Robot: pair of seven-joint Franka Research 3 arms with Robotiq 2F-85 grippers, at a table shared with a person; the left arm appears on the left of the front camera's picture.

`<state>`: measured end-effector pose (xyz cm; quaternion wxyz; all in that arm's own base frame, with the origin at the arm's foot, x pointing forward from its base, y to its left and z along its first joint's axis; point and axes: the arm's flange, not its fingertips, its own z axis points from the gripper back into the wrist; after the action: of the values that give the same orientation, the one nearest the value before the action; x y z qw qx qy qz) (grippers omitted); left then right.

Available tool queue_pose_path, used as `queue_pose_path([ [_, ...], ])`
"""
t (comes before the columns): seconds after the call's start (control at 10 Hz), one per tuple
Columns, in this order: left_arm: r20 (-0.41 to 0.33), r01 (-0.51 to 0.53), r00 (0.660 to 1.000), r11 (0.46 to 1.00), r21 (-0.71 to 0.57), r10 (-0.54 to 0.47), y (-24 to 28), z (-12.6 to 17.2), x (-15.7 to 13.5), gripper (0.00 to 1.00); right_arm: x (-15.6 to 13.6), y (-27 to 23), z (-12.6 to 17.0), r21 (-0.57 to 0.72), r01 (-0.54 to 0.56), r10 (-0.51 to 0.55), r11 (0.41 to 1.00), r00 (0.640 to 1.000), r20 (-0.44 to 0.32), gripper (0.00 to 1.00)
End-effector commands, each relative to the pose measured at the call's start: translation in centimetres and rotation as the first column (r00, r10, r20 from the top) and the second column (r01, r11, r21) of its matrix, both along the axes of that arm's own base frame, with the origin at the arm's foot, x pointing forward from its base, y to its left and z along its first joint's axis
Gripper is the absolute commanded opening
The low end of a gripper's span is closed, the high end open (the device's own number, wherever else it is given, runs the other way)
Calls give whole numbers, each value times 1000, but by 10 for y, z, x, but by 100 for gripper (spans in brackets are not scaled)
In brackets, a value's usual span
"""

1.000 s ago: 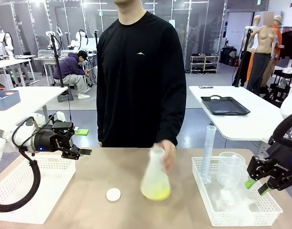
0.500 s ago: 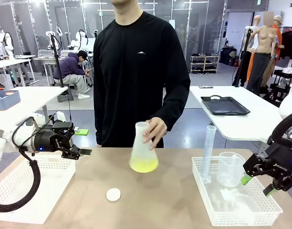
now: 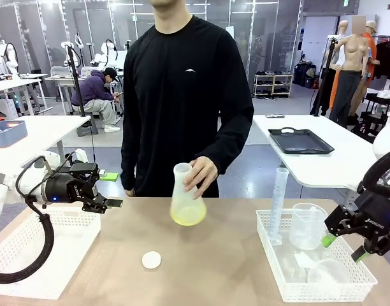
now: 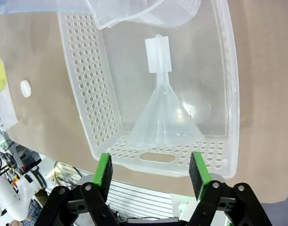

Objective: Prepare the solutions needed for the experiment.
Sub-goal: When the human places the Big flask in the center of the table, pick up the Big flask and place it in the left Organizing basket.

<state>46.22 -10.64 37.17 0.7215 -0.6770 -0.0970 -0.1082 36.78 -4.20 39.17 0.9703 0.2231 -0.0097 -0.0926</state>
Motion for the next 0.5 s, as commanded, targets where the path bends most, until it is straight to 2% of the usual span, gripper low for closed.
queue_pose_path([
  [0.0, 5, 4, 1000, 1000, -3, -4, 0, 1, 2, 100, 0, -1, 0, 1, 3, -3, 1000, 1000, 1, 82],
  [0.4, 5, 4, 1000, 1000, -3, -4, 0, 1, 2, 100, 0, 0, 0, 0, 0, 0, 1000, 1000, 0, 82],
])
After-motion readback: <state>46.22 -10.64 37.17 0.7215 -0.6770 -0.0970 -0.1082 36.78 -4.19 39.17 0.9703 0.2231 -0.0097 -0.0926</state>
